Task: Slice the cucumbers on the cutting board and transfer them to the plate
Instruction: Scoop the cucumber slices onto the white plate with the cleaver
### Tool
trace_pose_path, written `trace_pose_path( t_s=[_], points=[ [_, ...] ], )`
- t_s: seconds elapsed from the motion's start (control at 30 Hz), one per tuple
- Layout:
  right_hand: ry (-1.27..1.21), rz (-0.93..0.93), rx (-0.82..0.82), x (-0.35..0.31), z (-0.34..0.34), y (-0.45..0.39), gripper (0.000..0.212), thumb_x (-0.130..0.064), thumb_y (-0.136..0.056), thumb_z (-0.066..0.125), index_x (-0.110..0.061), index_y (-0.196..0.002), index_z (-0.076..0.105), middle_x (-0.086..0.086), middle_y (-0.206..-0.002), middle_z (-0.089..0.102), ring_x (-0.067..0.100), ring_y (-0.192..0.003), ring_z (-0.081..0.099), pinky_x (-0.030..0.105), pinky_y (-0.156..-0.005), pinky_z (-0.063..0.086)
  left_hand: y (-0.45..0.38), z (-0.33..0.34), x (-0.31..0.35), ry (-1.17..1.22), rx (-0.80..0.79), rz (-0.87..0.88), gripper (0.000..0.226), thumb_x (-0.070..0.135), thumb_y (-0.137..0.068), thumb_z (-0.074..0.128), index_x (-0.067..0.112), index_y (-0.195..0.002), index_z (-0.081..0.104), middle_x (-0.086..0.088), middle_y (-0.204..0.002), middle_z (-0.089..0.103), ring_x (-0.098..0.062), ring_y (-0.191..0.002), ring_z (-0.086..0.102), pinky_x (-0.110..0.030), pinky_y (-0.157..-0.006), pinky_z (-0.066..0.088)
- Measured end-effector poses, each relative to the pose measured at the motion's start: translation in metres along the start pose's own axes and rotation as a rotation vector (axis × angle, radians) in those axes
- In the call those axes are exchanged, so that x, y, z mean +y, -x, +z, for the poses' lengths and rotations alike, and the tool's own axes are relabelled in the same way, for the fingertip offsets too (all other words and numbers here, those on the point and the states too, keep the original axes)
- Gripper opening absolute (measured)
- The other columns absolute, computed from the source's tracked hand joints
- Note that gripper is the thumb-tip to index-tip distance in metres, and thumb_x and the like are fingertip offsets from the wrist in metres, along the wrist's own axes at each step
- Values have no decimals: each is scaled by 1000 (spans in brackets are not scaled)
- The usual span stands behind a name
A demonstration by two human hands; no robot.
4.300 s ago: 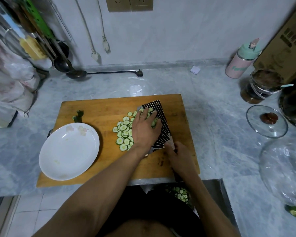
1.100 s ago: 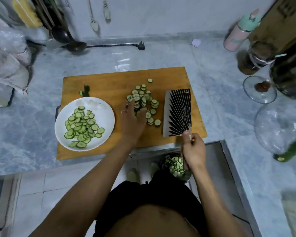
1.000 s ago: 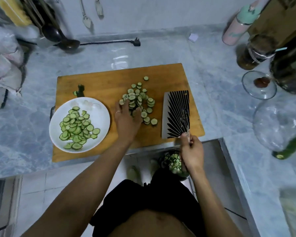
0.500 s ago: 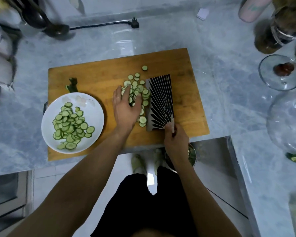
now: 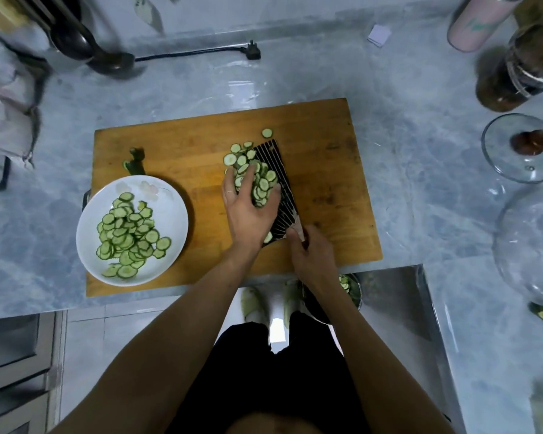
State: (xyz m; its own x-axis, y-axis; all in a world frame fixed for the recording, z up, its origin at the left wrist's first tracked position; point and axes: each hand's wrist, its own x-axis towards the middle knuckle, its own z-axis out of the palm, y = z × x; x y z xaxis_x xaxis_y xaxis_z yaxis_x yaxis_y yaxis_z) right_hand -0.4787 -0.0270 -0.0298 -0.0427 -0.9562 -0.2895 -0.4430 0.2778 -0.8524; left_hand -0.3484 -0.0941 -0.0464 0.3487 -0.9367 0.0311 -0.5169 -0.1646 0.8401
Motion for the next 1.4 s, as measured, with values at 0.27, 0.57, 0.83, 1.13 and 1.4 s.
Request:
trace_pose_path(
  t_s=[0.27, 0.57, 0.83, 1.13, 1.4],
  points=[
    [-20, 23, -42, 0, -6, -3, 31, -36, -102, 50, -11, -85, 55, -2, -72, 56, 5, -63, 49, 24, -58, 39, -9, 13, 14, -62, 42, 37, 38, 35, -85, 72, 15, -118, 69, -15, -145, 42, -32, -136, 35, -36, -109, 34],
    [-59, 37, -37, -6, -15, 2, 34, -35, -102, 50, -7, -83, 55, 4, -67, 55, 10, -58, 49, 18, -51, 39, -6, 13, 23, -85, 48, 54, 37, 35, -87, 70, 16, -119, 68, -18, -142, 44, -33, -135, 36, -37, -108, 36],
    [-95, 25, -57, -23, -15, 2, 39, -42, -99, 51, -7, -84, 54, 6, -68, 53, 16, -60, 51, 44, -57, 50, -11, -5, 34, -75, 77, 39, 38, 36, -87, 70, 17, -120, 68, -16, -143, 44, -30, -136, 35, -29, -107, 31],
    [75, -122, -244, -50, 24, 17, 31, -37, -101, 49, -11, -87, 57, 2, -72, 56, 9, -62, 50, 19, -57, 37, 6, -75, 6, -75, 279, -66, 37, 37, -87, 69, 18, -119, 68, -14, -144, 44, -27, -136, 34, -30, -110, 29],
    [194, -175, -389, -79, 71, 25, 29, -39, -102, 49, -23, -77, 50, -4, -69, 51, 13, -65, 50, 29, -58, 34, 13, -129, -34, -61, 404, -208, 37, 39, -88, 67, 20, -120, 68, -11, -145, 42, -25, -137, 32, -23, -108, 22]
  ],
)
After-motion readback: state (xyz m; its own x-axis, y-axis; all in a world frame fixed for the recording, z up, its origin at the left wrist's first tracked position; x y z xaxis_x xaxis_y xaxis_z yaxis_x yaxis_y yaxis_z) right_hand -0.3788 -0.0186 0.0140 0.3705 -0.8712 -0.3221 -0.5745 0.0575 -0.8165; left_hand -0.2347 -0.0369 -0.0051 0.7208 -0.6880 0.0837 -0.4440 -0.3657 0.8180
